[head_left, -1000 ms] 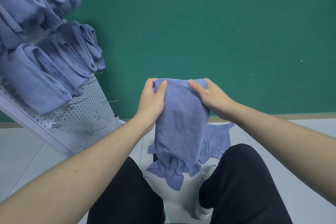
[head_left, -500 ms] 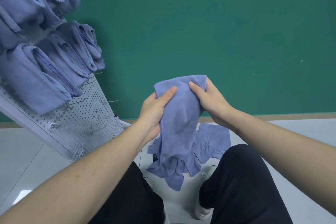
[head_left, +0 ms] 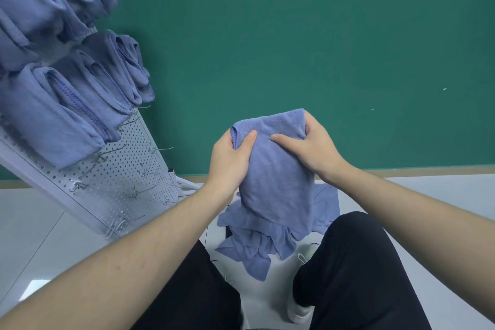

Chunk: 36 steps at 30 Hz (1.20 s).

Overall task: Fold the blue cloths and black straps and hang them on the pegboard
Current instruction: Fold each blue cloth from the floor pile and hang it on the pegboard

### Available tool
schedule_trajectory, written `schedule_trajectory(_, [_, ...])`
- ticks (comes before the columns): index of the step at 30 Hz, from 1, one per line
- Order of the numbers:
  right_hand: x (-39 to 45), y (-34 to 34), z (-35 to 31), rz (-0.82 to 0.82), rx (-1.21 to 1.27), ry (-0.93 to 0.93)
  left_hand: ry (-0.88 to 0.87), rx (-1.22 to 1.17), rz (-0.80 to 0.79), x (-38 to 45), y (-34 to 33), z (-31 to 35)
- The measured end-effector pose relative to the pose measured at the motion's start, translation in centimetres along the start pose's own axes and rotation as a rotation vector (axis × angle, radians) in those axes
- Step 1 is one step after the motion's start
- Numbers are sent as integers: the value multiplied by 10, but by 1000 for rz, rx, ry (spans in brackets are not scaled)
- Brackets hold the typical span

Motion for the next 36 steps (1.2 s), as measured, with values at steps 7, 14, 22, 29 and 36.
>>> schedule_trajectory(7, [-4, -11, -4, -21, -168, 35, -223, 327, 58, -4, 7, 15])
schedule_trajectory(14, [0, -12, 2, 138, -202, -30, -196, 300, 58, -3, 1, 9])
schedule_trajectory(22, [-2, -19, 2, 186, -112, -66, -106, 124, 78, 0, -6, 5])
schedule_trajectory(29, [-4, -31, -3, 189, 78, -171, -58, 90, 21, -6, -23, -1])
schedule_trajectory(36, [-10, -38, -13, 95, 13, -29, 94, -15, 22, -3, -25, -12])
Point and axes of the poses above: each hand's wrist, its own x-axis towards the middle knuckle, its own y-axis out of the back of the hand, z = x × y, the point moved 9 cm from there along x, towards the middle knuckle, and after that the axes turned 13 degrees about -x, right-handed, at the moved point
